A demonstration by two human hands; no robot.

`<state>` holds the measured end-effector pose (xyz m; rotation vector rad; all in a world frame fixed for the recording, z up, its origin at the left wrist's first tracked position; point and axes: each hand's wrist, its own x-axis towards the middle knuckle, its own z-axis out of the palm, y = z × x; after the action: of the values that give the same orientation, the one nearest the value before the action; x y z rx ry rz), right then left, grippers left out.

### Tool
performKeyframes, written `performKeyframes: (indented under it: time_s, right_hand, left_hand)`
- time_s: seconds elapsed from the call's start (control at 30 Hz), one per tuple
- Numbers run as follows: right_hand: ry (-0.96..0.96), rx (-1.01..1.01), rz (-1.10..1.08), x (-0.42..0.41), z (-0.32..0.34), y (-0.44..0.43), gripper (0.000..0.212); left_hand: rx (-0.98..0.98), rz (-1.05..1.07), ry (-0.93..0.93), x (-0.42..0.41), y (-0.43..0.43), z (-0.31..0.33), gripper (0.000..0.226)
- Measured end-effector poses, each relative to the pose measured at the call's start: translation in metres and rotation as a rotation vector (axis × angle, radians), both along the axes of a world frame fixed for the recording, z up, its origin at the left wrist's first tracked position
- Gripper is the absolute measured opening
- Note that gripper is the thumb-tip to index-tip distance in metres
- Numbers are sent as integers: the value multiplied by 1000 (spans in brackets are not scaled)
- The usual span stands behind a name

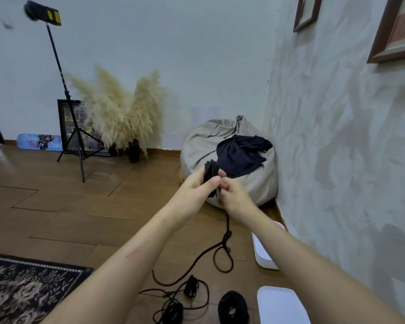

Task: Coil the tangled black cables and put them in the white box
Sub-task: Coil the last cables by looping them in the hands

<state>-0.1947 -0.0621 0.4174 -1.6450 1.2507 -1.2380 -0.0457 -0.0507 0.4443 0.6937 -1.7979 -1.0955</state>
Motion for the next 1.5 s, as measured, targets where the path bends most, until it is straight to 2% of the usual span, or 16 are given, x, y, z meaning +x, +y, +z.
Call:
performKeyframes:
  time_s: [0.13,0.27,0.4,0.63,0.73,0.8,0.87,0.93,1.03,1.17,1.3,1.37,1.43,1.5]
  right_hand:
    - [116,58,18,21,-10,-5,22]
    - [31,117,59,23,-8,2,24]
    - [47,143,185,25,-10,6,23]
    - [358,158,273,16,6,6,20]
    - [481,96,283,2,24,4,18]
    - [556,28,287,-9,39,4,26]
    - [652,-43,253,-19,50,5,31]
    - [695,-100,207,-29,56,7,27]
    - [645,-184,157,-39,63,9,21]
    - [605,-197,132,-44,59,4,20]
    - [551,-166,163,-43,53,4,24]
    - [498,-133,183,-44,52,5,24]
    - [453,-65,215,-47,49,7,22]
    - [425,21,248,-49,44,9,21]
  left_hand:
    - [59,97,67,-2,-5,-2,14]
    - [85,176,126,-4,-11,-6,15]
    - [54,316,162,-3,-22,-8,14]
    - [-86,462,-119,17,-52,-27,11]
    - [-157,426,-233,19,-55,-26,14]
    - [-200,348,-329,17,-57,-24,13]
    - [-166,222,-408,17,-56,-22,13]
    - [-48,56,-400,17,-54,-17,18]
    - [86,-105,-335,16,-45,-10,33]
    - [-55,-73,-410,10,-41,-22,35]
    - [-61,-4,-290,5,-34,-29,11]
    - [-35,18,-234,5,-32,-26,11]
    - [24,24,-180,9,-31,-25,20]
    - [50,51,-182,10,-30,-25,46]
